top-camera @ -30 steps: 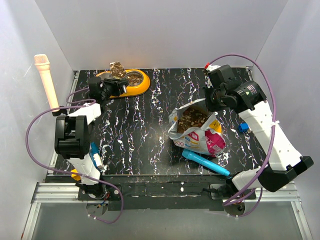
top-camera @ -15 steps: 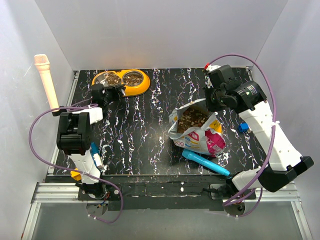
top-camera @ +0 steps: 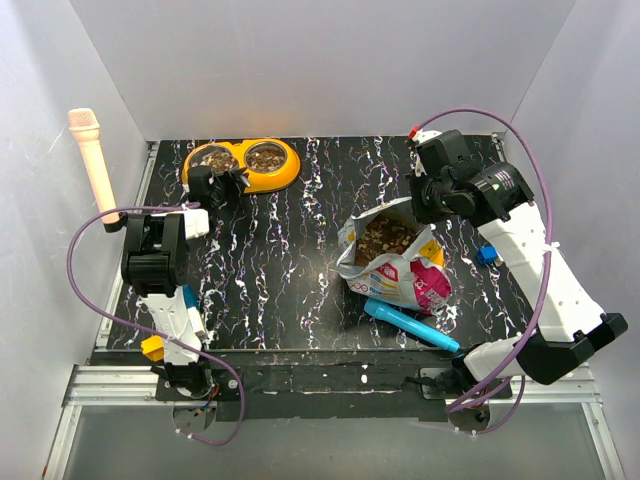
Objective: Serve the pet food
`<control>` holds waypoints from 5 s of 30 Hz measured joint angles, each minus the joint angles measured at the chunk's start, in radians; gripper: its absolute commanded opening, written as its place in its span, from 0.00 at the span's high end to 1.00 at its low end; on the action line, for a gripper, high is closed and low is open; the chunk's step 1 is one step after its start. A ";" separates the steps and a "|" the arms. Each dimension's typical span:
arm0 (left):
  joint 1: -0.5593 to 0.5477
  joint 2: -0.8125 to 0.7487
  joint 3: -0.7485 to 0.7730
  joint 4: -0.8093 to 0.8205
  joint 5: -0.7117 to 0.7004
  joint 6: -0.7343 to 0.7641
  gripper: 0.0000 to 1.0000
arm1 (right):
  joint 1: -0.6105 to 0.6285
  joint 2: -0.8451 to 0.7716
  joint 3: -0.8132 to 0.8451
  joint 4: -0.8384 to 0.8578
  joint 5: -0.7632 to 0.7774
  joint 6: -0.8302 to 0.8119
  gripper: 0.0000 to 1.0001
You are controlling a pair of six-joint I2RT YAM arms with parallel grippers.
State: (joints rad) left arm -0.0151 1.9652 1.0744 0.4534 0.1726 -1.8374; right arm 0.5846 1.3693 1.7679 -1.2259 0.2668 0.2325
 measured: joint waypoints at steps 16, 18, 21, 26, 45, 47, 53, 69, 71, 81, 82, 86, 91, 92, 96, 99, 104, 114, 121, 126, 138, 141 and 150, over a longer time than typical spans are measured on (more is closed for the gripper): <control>0.000 0.044 0.119 -0.129 -0.042 -0.141 1.00 | 0.000 0.000 0.000 0.000 0.019 -0.004 0.99; 0.000 0.060 0.145 -0.144 -0.041 -0.145 1.00 | 0.000 0.000 0.000 0.000 0.019 -0.004 0.99; 0.000 0.066 0.177 -0.195 -0.042 -0.147 1.00 | 0.000 0.000 0.000 0.000 0.019 -0.005 0.99; 0.000 0.072 0.242 -0.294 -0.038 -0.150 1.00 | 0.000 0.000 0.000 0.000 0.022 -0.007 0.99; 0.000 0.110 0.459 -0.621 0.022 -0.152 1.00 | 0.000 0.000 0.000 0.000 0.041 -0.023 0.99; 0.000 0.114 0.464 -0.626 0.021 -0.152 1.00 | 0.000 0.000 0.000 0.000 0.042 -0.023 0.99; 0.000 0.114 0.493 -0.680 0.003 -0.153 1.00 | 0.000 0.000 0.000 0.000 0.042 -0.024 0.99; 0.000 0.114 0.610 -0.887 -0.018 -0.153 1.00 | 0.000 0.000 0.000 0.000 0.042 -0.026 0.99; 0.000 0.114 0.610 -0.901 -0.018 -0.153 1.00 | 0.000 0.000 0.000 0.000 0.042 -0.026 0.99; 0.000 0.124 0.697 -1.029 0.005 -0.153 1.00 | 0.000 0.000 0.000 0.000 0.041 -0.025 0.99; 0.000 0.124 0.710 -1.043 0.007 -0.153 1.00 | 0.000 0.000 0.000 0.000 0.040 -0.025 0.99; 0.001 0.144 0.797 -1.142 0.019 -0.153 1.00 | 0.000 0.000 0.000 -0.001 0.041 -0.025 0.99; 0.006 0.169 0.891 -1.260 0.048 -0.153 1.00 | 0.000 0.000 0.001 -0.003 0.041 -0.025 0.99; 0.007 0.173 0.900 -1.275 0.058 -0.153 1.00 | 0.000 0.000 0.001 -0.004 0.041 -0.025 0.99; 0.021 0.208 0.941 -1.357 0.086 -0.153 1.00 | 0.000 0.000 0.001 -0.005 0.042 -0.025 0.99; 0.037 0.230 0.969 -1.380 0.088 -0.152 1.00 | 0.000 0.000 0.001 -0.005 0.044 -0.026 0.99; 0.071 0.256 1.027 -1.444 0.088 -0.152 1.00 | 0.000 0.000 0.001 -0.005 0.045 -0.026 0.99; 0.072 0.287 1.071 -1.461 0.102 -0.152 1.00 | 0.000 0.000 0.001 -0.005 0.045 -0.026 0.99; 0.073 0.351 1.180 -1.479 0.109 -0.152 1.00 | 0.000 0.000 0.001 -0.005 0.045 -0.026 0.99; 0.073 0.353 1.180 -1.487 0.124 -0.152 1.00 | 0.000 0.000 0.001 -0.005 0.045 -0.026 0.99; 0.073 0.380 1.235 -1.488 0.138 -0.152 1.00 | 0.000 0.000 0.001 -0.005 0.045 -0.026 0.99; 0.073 0.380 1.191 -1.478 0.140 -0.151 1.00 | 0.000 0.000 0.001 -0.005 0.045 -0.026 0.99; 0.073 0.387 1.295 -1.481 0.144 -0.152 1.00 | 0.000 0.000 0.001 -0.005 0.045 -0.026 0.99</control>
State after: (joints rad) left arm 0.0578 2.3520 2.3699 -1.0271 0.3168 -1.9896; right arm 0.5846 1.3693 1.7691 -1.2308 0.3119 0.2070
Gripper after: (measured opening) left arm 0.173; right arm 0.023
